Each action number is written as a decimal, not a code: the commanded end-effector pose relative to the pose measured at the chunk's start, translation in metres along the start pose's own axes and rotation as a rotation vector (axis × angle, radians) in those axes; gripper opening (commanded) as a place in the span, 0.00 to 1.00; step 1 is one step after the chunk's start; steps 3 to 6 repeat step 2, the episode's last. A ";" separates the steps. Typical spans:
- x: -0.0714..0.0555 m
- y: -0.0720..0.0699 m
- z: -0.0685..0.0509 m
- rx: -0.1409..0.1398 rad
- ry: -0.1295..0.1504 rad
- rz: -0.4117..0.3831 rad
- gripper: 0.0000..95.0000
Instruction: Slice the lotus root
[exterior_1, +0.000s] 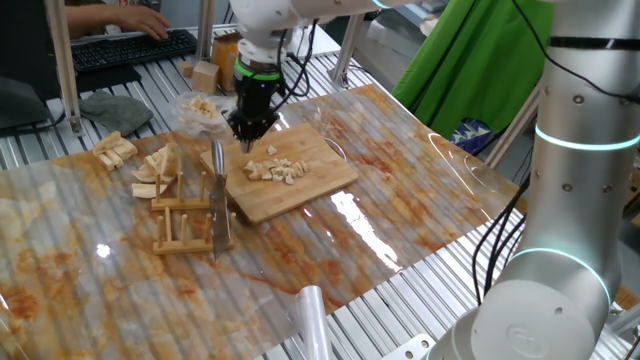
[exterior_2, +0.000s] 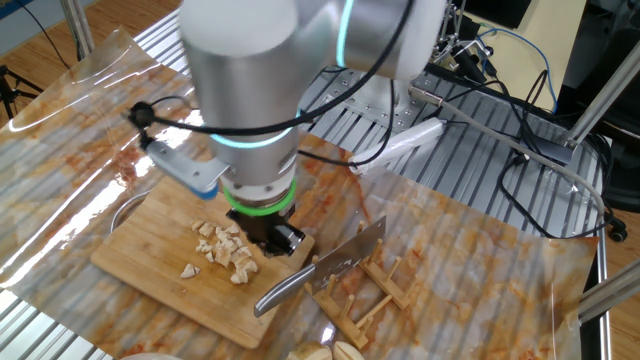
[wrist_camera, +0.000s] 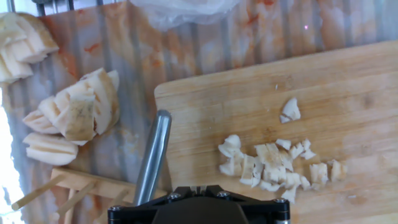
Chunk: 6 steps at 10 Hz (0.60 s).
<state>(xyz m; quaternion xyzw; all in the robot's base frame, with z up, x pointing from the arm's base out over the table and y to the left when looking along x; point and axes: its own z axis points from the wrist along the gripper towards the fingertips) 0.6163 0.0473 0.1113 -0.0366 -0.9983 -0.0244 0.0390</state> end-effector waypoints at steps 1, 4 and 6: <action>0.002 -0.001 -0.001 0.004 -0.005 0.008 0.20; 0.002 -0.001 -0.001 0.005 -0.002 0.014 0.20; 0.002 -0.001 -0.001 0.005 -0.002 0.014 0.20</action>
